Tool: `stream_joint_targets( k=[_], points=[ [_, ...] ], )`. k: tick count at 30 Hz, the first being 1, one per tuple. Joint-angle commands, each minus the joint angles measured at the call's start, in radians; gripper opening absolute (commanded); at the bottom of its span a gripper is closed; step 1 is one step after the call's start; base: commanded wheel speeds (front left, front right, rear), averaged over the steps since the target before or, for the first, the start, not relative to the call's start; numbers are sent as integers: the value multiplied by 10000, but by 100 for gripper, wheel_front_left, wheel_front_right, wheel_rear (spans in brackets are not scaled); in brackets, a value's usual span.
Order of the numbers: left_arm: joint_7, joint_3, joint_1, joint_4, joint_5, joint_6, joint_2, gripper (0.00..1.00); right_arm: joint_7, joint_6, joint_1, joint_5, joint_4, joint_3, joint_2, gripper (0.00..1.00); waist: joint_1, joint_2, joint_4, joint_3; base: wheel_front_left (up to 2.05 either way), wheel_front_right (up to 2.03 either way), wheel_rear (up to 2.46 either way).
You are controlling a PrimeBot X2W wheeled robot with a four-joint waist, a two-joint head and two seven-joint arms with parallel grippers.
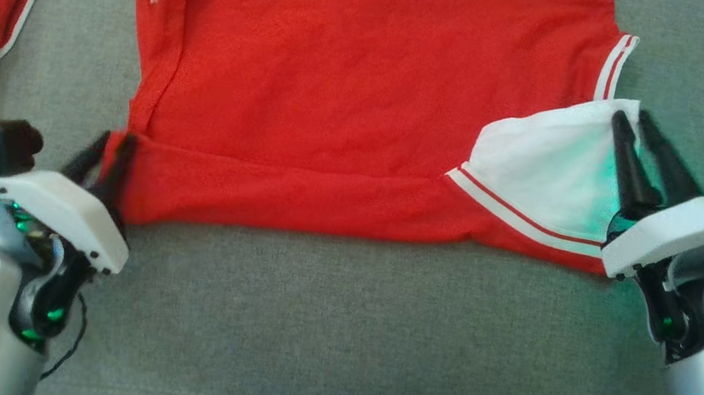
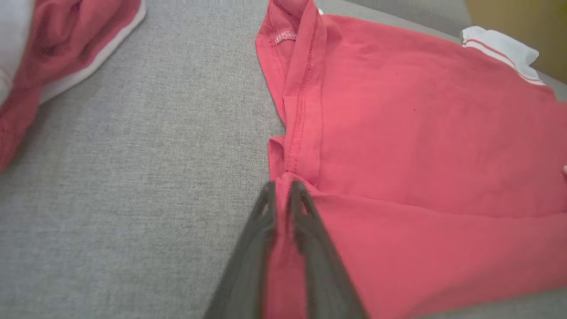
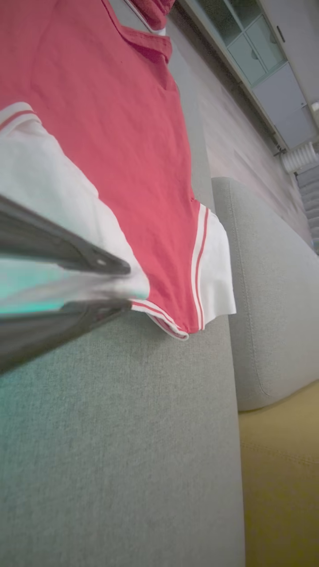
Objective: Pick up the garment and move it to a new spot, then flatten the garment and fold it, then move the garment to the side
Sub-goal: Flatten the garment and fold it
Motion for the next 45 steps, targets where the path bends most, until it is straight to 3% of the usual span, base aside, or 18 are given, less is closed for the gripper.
stream_joint_targets(
  k=[1,8,12,19,28,45],
  points=[
    [-511,395,-350,-210,32,-43,146,100,-483,-9,-111,-101,-272,122,-24,100,-2,0,14,14,0,0,0],
    [-3544,394,-14,-297,1341,771,-281,100,-2009,-9,677,-1331,-692,-419,271,100,-2,0,19,-114,0,0,0],
    [-4145,357,300,-580,1782,1010,-486,100,-2199,-9,1462,-1994,-1410,-914,665,100,-2,0,-3,-420,0,0,0],
    [-4299,318,1302,-946,2123,1134,-751,100,-1649,-9,3033,-2609,-2730,-1365,1348,100,-2,0,-131,-1023,0,0,0],
    [-4315,369,2151,-1055,2277,1104,-948,100,-1248,-9,4325,-2699,-3853,-1588,1720,100,-2,0,-178,-1542,0,0,0],
    [-3991,155,2045,-783,2220,897,-830,100,-675,-9,4615,-2553,-3985,-1798,1891,100,-2,0,-228,-1434,0,0,0]
  ],
)
